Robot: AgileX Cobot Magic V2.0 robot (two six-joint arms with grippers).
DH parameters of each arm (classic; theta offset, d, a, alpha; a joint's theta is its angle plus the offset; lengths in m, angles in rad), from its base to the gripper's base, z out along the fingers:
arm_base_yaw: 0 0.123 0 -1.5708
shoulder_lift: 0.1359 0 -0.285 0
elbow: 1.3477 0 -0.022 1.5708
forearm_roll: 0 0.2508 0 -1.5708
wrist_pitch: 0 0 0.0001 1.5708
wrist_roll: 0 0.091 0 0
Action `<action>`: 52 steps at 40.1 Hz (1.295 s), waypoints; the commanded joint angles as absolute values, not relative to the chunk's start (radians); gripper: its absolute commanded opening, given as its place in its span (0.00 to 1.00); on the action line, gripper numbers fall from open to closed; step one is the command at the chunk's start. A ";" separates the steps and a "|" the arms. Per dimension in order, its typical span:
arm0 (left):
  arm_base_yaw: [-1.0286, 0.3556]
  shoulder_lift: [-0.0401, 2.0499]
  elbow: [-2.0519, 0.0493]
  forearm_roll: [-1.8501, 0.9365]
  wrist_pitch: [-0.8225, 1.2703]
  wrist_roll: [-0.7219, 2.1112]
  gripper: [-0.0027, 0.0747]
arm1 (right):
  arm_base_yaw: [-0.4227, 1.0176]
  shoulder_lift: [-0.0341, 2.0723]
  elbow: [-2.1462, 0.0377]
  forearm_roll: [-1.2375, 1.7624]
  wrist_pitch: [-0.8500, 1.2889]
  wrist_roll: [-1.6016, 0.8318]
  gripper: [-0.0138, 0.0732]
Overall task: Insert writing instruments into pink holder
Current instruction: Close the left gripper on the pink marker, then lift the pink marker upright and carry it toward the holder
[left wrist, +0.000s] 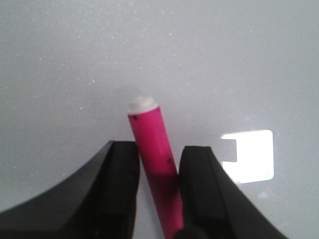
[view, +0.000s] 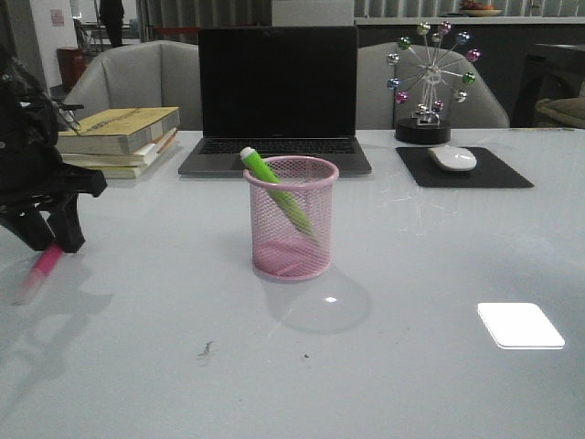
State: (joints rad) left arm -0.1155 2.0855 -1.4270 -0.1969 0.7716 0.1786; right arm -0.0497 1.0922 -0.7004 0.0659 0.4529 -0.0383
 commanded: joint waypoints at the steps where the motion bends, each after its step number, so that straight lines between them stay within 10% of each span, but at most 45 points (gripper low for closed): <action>1: -0.122 2.092 -1.417 -0.233 0.851 0.169 0.35 | -0.057 1.065 -0.726 0.065 0.403 -0.044 0.61; 17: -0.122 2.092 -1.417 -0.233 0.863 0.169 0.15 | -0.057 1.065 -0.726 0.065 0.403 -0.044 0.61; 52: -0.262 1.794 -1.539 -0.262 0.616 0.221 0.15 | -0.057 1.065 -0.726 0.064 0.405 -0.044 0.61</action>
